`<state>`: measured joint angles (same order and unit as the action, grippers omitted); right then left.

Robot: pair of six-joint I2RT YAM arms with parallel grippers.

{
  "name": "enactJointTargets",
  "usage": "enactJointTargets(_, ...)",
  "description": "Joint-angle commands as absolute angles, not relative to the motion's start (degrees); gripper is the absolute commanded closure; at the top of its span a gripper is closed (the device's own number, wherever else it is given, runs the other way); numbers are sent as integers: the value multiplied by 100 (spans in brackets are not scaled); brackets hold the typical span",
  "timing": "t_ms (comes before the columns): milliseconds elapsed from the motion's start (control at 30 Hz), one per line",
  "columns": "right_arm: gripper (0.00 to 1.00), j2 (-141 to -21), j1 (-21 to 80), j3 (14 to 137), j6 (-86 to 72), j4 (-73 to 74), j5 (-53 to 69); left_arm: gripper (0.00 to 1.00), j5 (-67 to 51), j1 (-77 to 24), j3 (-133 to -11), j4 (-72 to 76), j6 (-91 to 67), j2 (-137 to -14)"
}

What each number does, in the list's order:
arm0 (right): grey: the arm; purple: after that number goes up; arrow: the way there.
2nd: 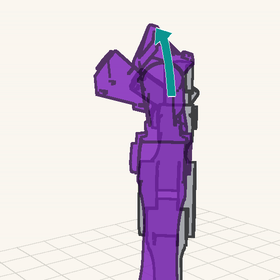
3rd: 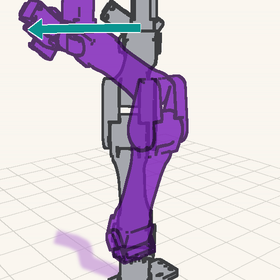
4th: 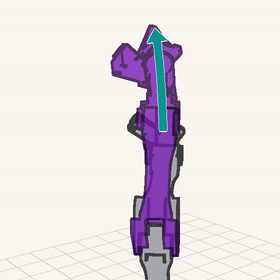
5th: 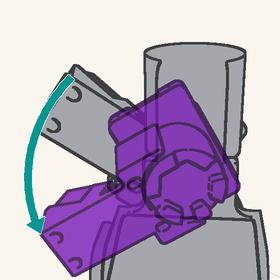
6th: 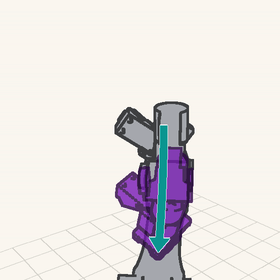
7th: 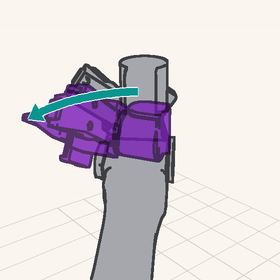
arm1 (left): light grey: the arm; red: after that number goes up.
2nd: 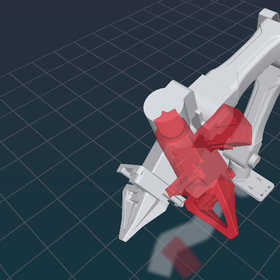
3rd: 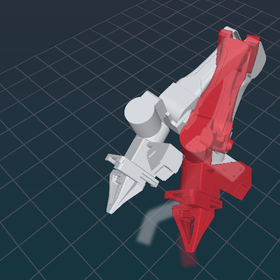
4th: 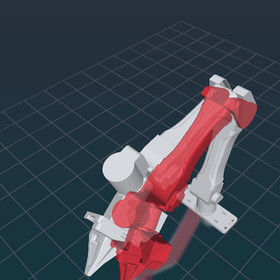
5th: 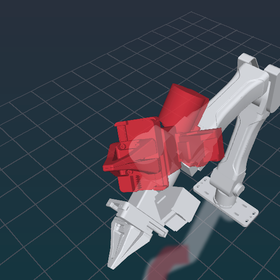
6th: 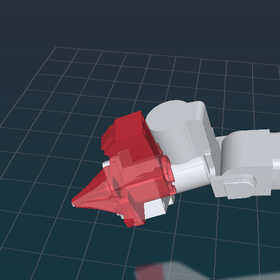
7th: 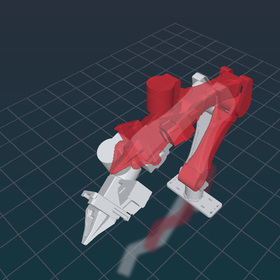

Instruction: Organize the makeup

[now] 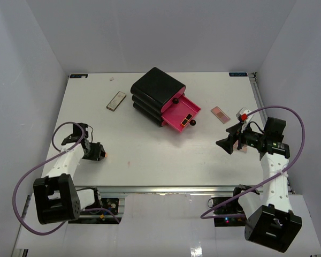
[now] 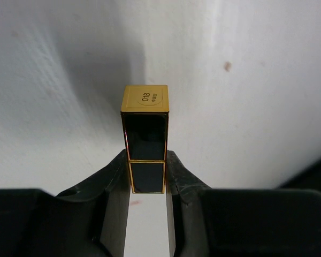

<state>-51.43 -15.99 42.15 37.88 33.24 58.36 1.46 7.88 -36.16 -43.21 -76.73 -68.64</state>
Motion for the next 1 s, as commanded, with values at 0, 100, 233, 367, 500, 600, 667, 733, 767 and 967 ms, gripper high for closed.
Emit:
enactJointTargets(0, 10, -5219, -1573, 4128, 3775, 3232, 5831, 100, -512, 450, -4093, -3717, -6408, -6371)
enactJointTargets(100, 10, -5247, -1573, 4113, 3766, 3186, 5761, 100, -427, -252, -4416, -3480, -5827, -6210)
enactJointTargets(233, 10, -5276, -1582, 4073, 3730, 3121, 5693, 100, -1136, -1088, -4445, -2354, -4932, -5976)
enactJointTargets(367, 10, -5333, -1591, 4052, 3718, 3060, 5627, 100, -1741, -1960, -4790, -1539, -3950, -6185)
enactJointTargets(500, 10, -5358, -1602, 4047, 3713, 3007, 5521, 100, -1176, -3385, -5850, -1682, -2586, -7156)
enactJointTargets(600, 10, -5379, -1609, 4017, 3691, 2971, 5493, 100, -466, -4058, -6820, -1934, -1519, -8062)
enactJointTargets(667, 10, -5407, -1626, 4008, 3691, 2966, 5484, 100, 67, -4409, -7394, -2048, -1076, -8532)
enactJointTargets(733, 10, -5433, -1645, 4002, 3685, 2949, 5472, 100, 397, -4564, -7982, -2211, -528, -8999)
enactJointTargets(767, 10, -5443, -1655, 3999, 3683, 2947, 5467, 100, 526, -4604, -8309, -2277, -328, -9234)
enactJointTargets(967, 10, -5500, -1686, 3983, 3665, 2927, 5451, 100, 902, -4649, -9592, -2700, 688, -10612)
